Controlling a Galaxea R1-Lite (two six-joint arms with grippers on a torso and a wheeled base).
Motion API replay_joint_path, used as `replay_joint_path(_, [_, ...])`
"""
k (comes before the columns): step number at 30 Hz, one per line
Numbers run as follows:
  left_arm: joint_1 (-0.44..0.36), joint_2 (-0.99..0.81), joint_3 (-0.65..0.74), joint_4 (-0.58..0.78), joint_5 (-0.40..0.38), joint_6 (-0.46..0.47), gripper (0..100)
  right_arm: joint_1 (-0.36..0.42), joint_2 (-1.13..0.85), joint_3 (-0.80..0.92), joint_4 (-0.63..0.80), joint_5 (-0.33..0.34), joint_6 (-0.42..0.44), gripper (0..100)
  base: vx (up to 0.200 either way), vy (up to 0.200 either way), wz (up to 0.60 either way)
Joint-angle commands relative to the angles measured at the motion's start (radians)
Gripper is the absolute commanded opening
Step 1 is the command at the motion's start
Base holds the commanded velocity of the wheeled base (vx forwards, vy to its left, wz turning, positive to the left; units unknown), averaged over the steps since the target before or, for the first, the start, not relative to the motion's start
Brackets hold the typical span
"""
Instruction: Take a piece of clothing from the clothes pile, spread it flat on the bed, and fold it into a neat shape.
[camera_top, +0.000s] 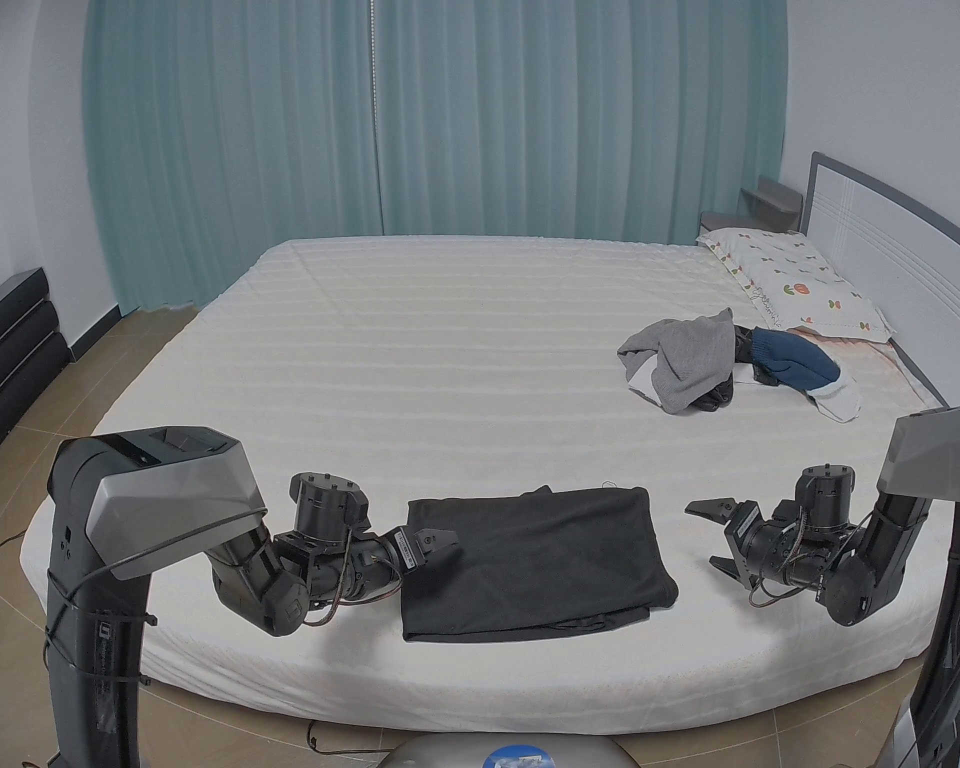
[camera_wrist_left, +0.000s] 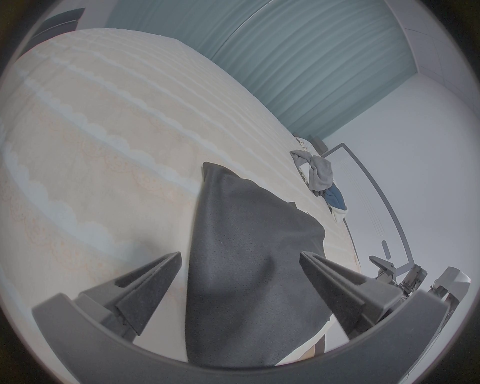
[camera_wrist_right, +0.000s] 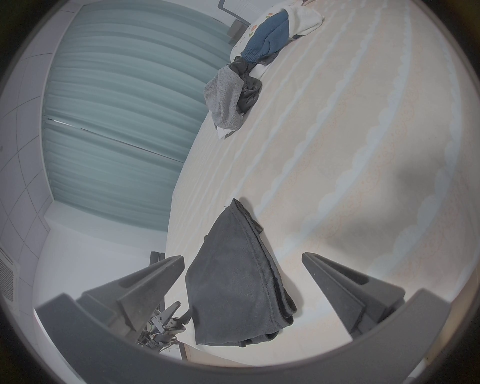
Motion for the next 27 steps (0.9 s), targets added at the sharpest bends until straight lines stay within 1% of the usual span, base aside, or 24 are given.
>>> replay_joint_path(1, [0.000, 0.008, -0.008, 0.000, 0.002, -0.002, 100, 0.001, 0.005, 0.000, 0.000, -0.001, 0.000, 100, 0.000, 0.000, 0.00])
replay_joint_path(2, [0.000, 0.009, -0.008, 0.000, 0.002, -0.002, 0, 0.001, 0.005, 0.000, 0.000, -0.001, 0.000, 100, 0.000, 0.000, 0.00])
replay_joint_path(27, [0.003, 0.006, -0.009, -0.007, 0.031, -0.006, 0, -0.002, 0.007, 0.002, 0.000, -0.001, 0.000, 100, 0.000, 0.000, 0.00])
